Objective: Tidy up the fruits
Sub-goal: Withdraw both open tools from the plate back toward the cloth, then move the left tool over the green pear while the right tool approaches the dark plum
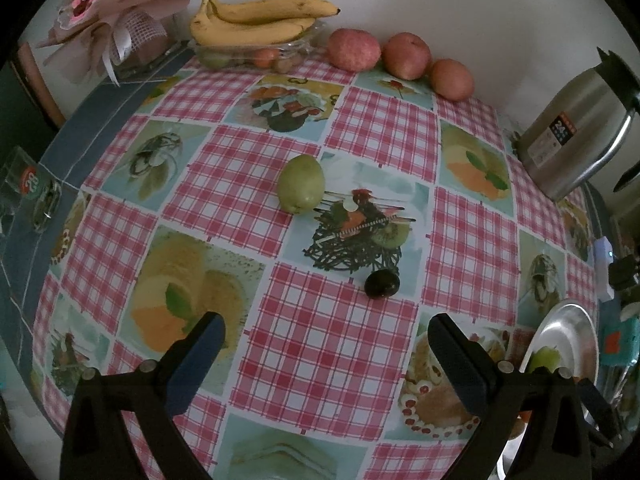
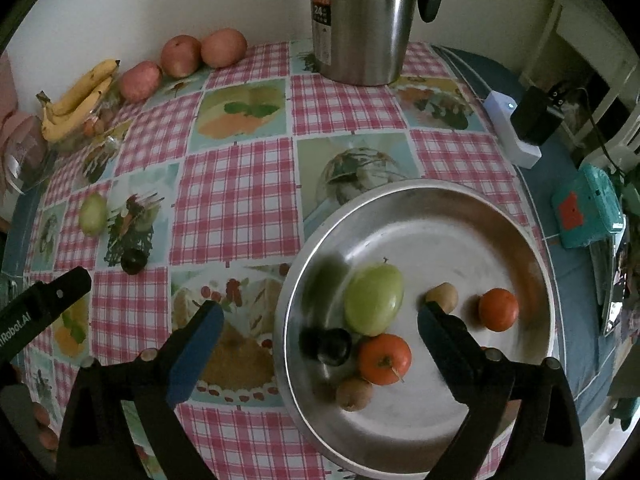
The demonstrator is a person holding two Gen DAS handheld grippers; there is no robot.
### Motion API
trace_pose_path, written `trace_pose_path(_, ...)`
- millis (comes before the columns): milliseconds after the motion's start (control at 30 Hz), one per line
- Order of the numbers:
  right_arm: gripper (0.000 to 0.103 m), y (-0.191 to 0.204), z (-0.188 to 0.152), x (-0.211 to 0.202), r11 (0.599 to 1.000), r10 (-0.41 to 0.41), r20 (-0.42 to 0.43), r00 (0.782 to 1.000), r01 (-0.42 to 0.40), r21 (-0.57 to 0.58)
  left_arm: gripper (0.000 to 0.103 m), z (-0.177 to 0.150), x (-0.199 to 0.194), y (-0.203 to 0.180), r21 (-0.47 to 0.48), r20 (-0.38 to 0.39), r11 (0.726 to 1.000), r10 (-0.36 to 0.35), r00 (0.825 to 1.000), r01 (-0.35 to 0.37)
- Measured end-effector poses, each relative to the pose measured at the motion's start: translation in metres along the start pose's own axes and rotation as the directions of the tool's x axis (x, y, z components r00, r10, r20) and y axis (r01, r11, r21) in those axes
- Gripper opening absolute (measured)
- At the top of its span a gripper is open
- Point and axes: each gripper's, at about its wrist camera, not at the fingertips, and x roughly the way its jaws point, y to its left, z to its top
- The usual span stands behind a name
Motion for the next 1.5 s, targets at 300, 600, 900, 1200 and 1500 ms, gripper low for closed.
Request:
trace_pose_path(300,0.098,0.000,0.001,0.003,1.000,0.000,-0.002,1.000,0.000,-0.004,0.103,0.001,-0.001,0.000,0.001,0.009,1.000,0.005,1.000,-0.005)
trace_pose_path(600,0.098,0.015,0.002,0.001,0.999,0.018,0.016,1.000,-0.018,-0.042,0.103,0.007,-0.005,0.007,0.002,0.039,1.000,0.002,0.999,-0.003)
trace_pose_path(900,0.098,0.039,0.003,0.003,0.996,0.046,0.027,0.999,-0.044,-0.079,0.103,0.021,-0.007,0.028,-0.016,0.027,0.999,-0.041,0.999,0.042)
trace_pose_path(1200,0.098,0.070,0.005,0.013,0.989,0.063,0.010,0.998,-0.061,-0.138,0.103,0.031,0.003,0.066,-0.087,0.002,0.996,-0.036,0.999,0.036)
trace_pose_path(1500,0.098,0.104,0.008,0.027,0.978,0.136,-0.033,0.990,-0.139,-0.153,0.103,0.037,0.016,0.095,-0.118,-0.032,0.993,0.018,0.999,-0.021)
